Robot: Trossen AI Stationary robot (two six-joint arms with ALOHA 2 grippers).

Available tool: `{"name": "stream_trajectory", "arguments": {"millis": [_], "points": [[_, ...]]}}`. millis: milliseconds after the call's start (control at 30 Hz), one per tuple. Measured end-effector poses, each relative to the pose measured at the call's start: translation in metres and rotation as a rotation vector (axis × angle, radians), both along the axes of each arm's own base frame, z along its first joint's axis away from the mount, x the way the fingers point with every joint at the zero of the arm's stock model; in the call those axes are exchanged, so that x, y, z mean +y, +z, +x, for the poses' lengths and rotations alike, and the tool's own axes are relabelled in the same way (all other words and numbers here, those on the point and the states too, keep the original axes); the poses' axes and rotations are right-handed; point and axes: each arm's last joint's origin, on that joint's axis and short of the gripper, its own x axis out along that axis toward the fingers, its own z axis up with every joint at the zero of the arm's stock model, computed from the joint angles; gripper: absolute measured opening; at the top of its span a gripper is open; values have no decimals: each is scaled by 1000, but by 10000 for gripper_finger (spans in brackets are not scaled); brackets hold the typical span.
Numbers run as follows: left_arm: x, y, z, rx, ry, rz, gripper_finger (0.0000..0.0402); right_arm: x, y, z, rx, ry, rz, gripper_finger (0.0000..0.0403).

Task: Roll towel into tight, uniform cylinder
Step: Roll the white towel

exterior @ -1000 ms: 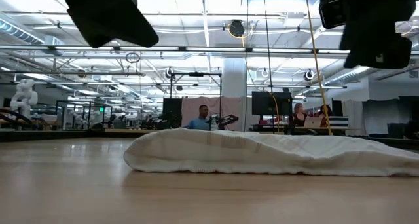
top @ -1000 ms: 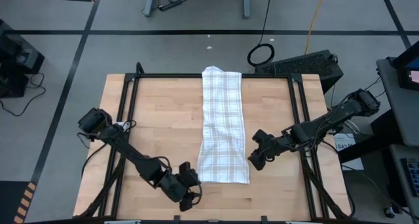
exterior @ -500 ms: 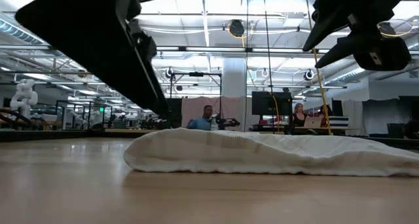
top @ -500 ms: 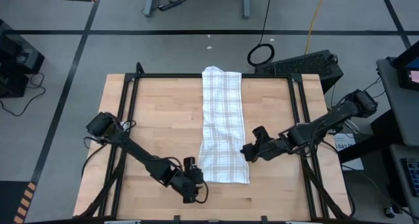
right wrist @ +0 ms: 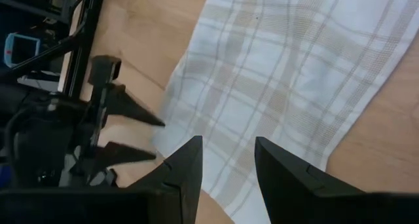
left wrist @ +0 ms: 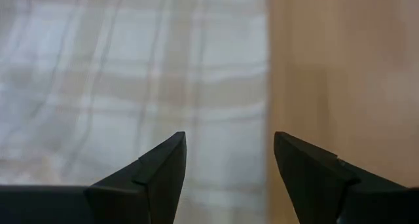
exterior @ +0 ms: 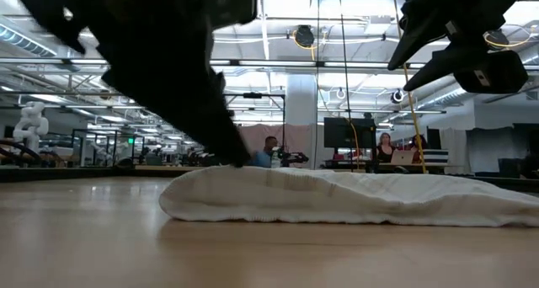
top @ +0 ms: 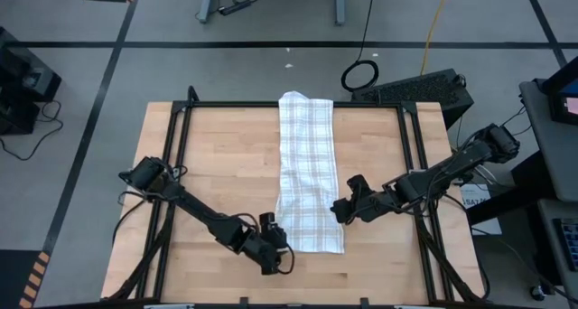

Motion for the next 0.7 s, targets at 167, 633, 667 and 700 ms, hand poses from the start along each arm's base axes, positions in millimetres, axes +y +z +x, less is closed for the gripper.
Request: {"name": "stream_trajectory", "arguments": {"millis": [167,633,667,700], "points": [[5,0,4,-3,-21,32,179,0,0,0,1,3,-6,130],[16,45,5,-46,54,29,4,27,-7,-6,-4,138,-65,130],[16,46,6,-53,47,8,7,32,-8,-6,-4,150,-69,130],[16,46,7,-54,36,-10,11,36,-11,-7,5,162,-75,130]]}}
